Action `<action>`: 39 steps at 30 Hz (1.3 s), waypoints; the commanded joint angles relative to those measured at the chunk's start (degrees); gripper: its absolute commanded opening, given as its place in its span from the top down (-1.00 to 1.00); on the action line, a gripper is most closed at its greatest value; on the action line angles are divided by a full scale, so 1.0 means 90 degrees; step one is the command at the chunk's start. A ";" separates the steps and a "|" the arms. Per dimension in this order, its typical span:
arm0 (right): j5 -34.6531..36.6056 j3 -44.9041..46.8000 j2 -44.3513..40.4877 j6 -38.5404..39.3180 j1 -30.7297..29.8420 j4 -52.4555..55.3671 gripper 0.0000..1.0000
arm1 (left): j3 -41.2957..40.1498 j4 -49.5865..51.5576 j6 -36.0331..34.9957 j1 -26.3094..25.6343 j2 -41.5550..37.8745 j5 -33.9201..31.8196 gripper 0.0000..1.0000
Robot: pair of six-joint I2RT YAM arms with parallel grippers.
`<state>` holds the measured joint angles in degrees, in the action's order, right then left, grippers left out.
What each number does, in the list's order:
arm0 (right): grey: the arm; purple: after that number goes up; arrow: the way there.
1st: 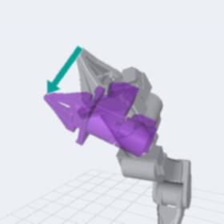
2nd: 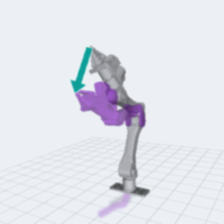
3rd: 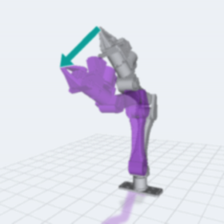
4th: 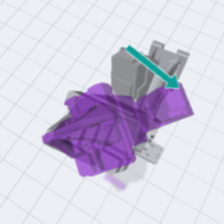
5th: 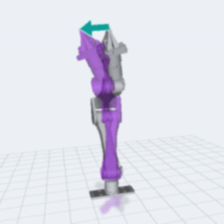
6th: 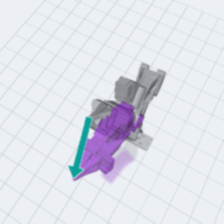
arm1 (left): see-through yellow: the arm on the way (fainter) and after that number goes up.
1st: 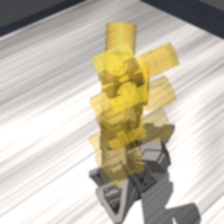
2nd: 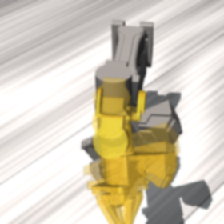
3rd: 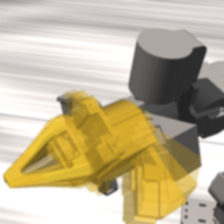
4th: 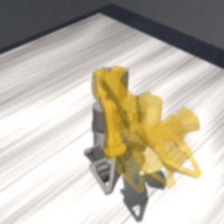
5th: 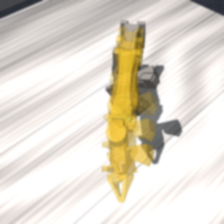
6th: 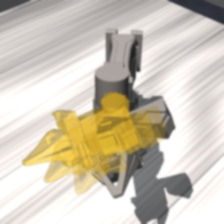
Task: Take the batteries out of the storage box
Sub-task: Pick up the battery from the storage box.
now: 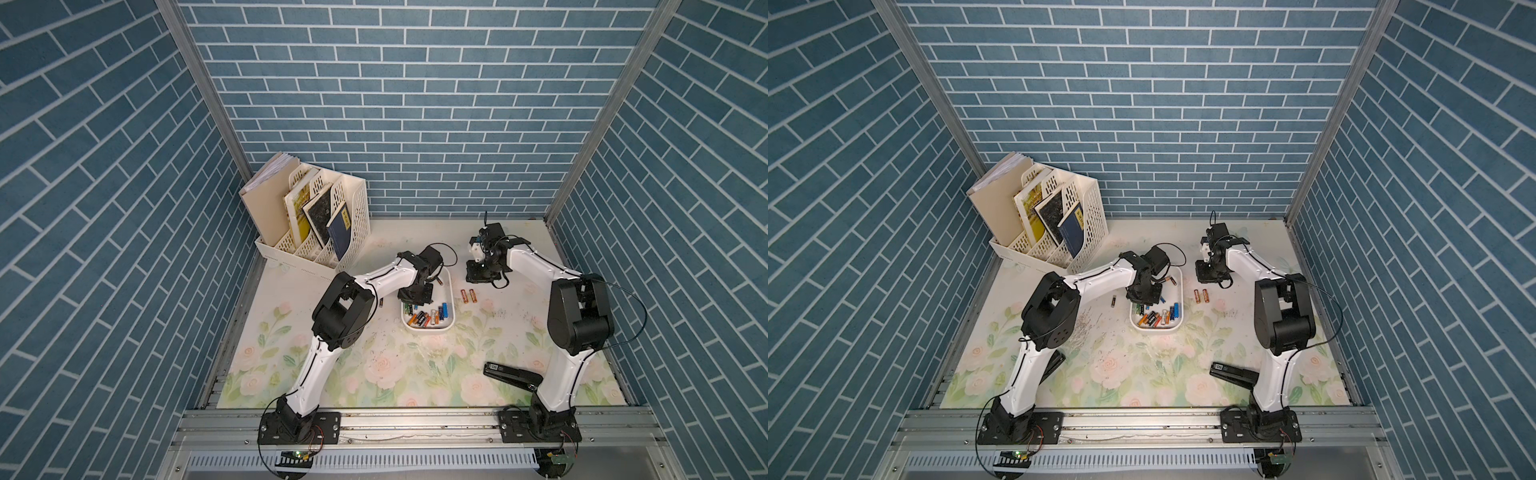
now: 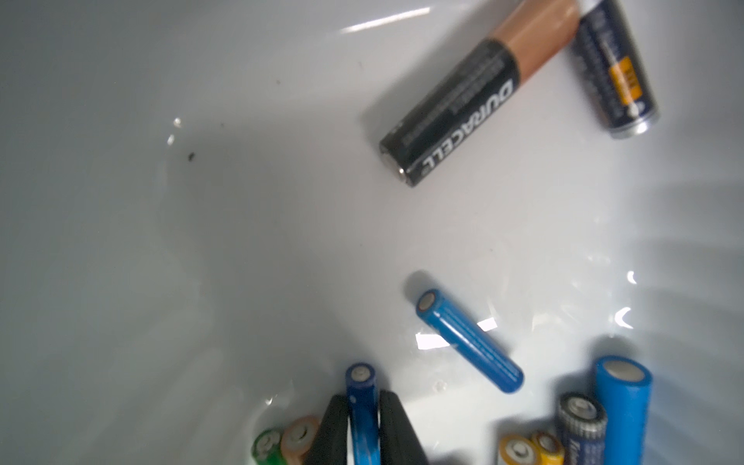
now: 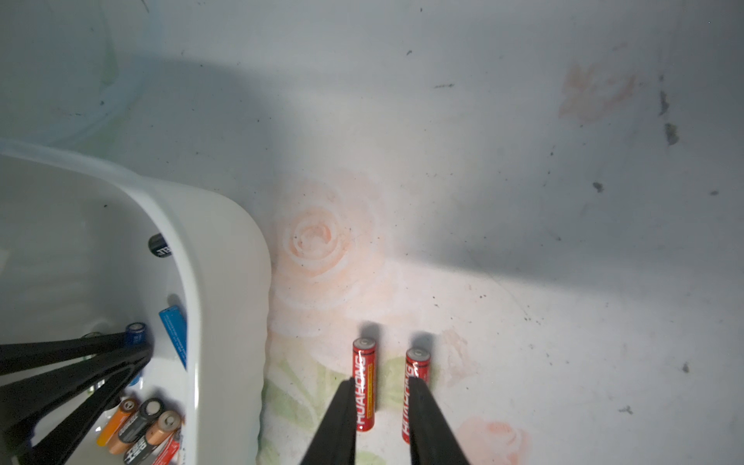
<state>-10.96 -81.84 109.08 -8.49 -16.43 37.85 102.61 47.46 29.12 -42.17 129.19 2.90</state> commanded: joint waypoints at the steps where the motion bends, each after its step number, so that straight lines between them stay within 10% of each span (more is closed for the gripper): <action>1: -0.0059 -0.0133 -0.0066 0.0182 0.0038 0.0095 0.48 | 0.0062 0.0192 -0.0032 0.0030 0.0175 0.0069 0.61; 39: -0.0053 -0.0860 -0.0255 -0.0316 -0.0706 0.0455 0.49 | 0.0196 0.0598 -0.0243 0.0626 -0.1551 -0.0015 0.64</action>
<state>-11.81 -87.46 107.39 -9.26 -21.91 39.66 105.14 51.37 28.08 -38.11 118.28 3.51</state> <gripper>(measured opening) 0.255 0.183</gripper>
